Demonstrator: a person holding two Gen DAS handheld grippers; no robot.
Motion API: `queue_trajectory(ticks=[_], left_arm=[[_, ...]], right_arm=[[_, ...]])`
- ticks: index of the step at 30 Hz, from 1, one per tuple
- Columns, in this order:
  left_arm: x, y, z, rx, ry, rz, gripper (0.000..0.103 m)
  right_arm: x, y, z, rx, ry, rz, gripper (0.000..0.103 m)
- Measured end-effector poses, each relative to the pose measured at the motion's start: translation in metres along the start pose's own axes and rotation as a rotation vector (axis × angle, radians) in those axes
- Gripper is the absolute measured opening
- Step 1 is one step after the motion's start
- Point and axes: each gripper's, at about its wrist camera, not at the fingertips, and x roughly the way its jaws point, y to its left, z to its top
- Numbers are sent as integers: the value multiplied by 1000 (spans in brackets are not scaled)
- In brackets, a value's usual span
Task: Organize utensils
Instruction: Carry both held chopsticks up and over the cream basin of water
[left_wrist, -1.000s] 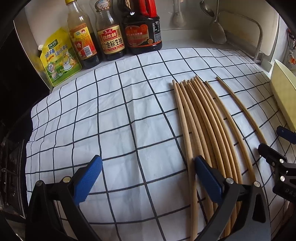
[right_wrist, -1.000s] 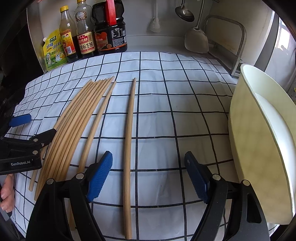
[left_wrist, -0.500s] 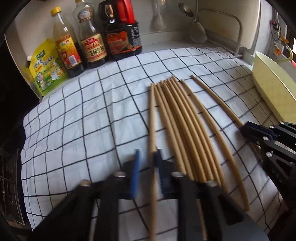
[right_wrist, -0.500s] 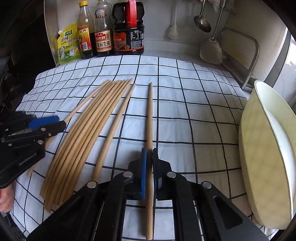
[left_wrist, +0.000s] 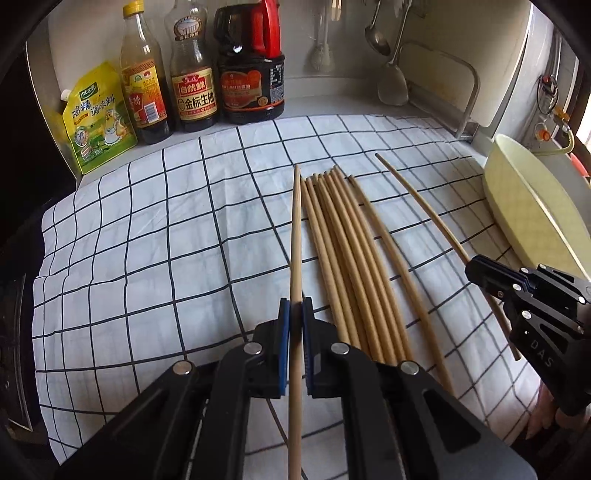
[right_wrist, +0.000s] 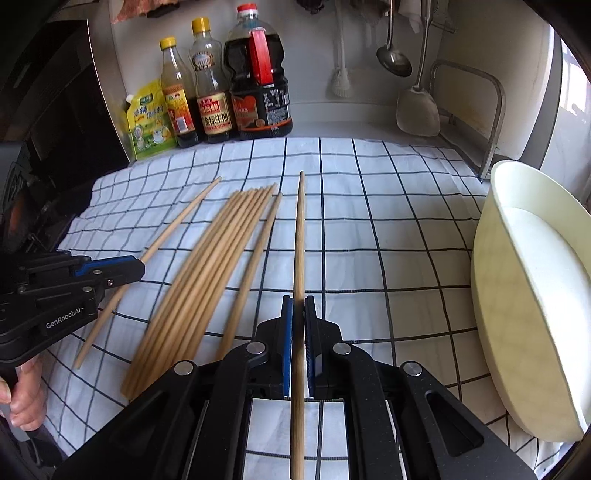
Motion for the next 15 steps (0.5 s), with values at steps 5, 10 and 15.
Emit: queue_trajectory(ticks=[5,10,15], left_arm=[[-24,-12,11,-10,-30,-27,7],[-41,-41,28,3,-56,-74,7],[-51,-94,54,58,-91,-144,7]], right_arm=[[-30,-11,8,53,-56,29,6],[-61,-41,13,126,-111,29,6],[-90,-91,20,218,-160,-13,6]])
